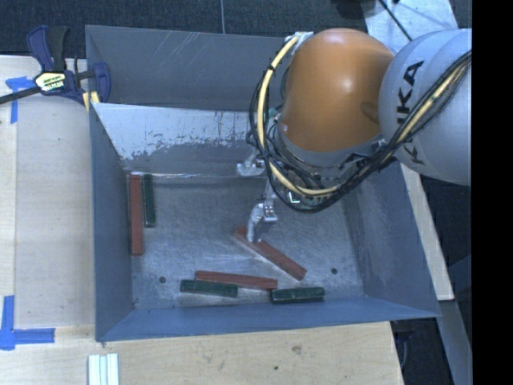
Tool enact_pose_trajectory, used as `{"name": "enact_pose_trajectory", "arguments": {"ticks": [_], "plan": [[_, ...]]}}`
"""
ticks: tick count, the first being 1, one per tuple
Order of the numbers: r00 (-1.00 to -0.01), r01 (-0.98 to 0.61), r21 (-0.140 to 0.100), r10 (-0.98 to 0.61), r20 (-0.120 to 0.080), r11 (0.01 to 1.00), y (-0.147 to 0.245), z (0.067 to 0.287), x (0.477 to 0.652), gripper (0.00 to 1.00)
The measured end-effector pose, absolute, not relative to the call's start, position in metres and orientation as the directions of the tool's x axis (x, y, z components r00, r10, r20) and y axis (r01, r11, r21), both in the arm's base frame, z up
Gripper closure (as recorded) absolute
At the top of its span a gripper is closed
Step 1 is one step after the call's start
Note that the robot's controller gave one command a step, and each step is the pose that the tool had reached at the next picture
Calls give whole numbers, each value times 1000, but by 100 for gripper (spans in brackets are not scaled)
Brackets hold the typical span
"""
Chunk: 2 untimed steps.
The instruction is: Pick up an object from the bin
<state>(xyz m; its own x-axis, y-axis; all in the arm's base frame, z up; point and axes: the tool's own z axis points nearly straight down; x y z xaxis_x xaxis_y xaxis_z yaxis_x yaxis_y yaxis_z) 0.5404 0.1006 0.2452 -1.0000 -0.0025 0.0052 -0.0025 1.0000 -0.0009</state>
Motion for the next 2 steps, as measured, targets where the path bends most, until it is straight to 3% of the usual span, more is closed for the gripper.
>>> {"name": "enact_pose_trajectory", "arguments": {"ticks": [1, 2], "plan": [[-1000, 0, 1, 0, -3, 1000, 100, 250, 542, 0], [-1000, -22, 1, -22, -6, 1000, 83, 175, 520, 0]]}}
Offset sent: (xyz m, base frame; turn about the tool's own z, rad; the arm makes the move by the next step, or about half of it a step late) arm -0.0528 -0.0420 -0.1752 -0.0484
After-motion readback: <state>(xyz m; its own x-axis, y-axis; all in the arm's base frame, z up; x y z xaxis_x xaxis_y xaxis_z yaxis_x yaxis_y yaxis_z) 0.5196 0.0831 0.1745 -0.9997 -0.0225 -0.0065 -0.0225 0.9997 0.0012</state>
